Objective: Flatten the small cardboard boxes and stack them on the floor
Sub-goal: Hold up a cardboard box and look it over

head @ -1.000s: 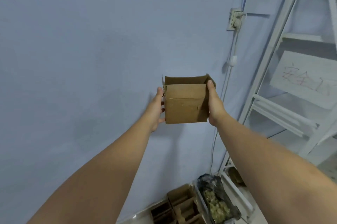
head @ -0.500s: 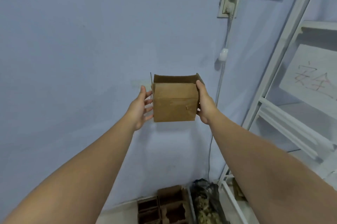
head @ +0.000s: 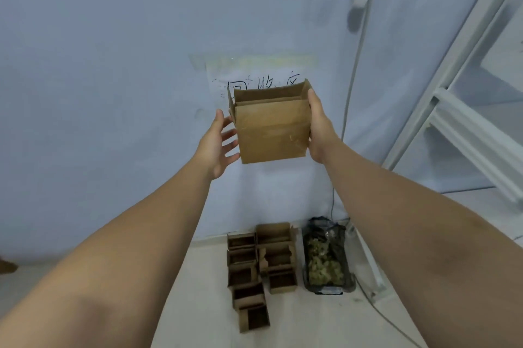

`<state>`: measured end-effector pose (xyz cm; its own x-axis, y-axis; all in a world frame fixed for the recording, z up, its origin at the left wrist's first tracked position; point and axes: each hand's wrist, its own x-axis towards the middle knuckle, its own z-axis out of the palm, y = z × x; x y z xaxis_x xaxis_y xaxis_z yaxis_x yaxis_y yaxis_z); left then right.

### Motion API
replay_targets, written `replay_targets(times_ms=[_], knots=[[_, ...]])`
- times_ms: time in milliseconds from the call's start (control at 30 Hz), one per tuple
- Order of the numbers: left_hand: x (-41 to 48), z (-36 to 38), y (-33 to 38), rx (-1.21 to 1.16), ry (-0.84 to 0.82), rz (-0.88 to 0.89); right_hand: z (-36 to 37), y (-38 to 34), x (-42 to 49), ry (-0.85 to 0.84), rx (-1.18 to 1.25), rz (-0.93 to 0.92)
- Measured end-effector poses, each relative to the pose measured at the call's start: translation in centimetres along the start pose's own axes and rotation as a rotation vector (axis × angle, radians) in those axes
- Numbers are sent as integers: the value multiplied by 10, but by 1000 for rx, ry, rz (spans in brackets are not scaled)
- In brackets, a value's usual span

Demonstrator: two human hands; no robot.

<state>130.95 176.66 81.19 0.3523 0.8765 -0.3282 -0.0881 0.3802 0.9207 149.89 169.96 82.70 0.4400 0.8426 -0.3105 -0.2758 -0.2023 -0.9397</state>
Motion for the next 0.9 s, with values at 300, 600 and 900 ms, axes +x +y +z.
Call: replay_targets(times_ms=[300, 600, 900], knots=[[7, -34, -38, -14, -7, -105, 14, 60, -5, 83, 41, 92], [-1, -83, -83, -9, -55, -219, 38, 118, -27, 212, 48, 156], [-14, -96, -138, 16, -48, -353, 32, 173, -44, 207, -19, 259]])
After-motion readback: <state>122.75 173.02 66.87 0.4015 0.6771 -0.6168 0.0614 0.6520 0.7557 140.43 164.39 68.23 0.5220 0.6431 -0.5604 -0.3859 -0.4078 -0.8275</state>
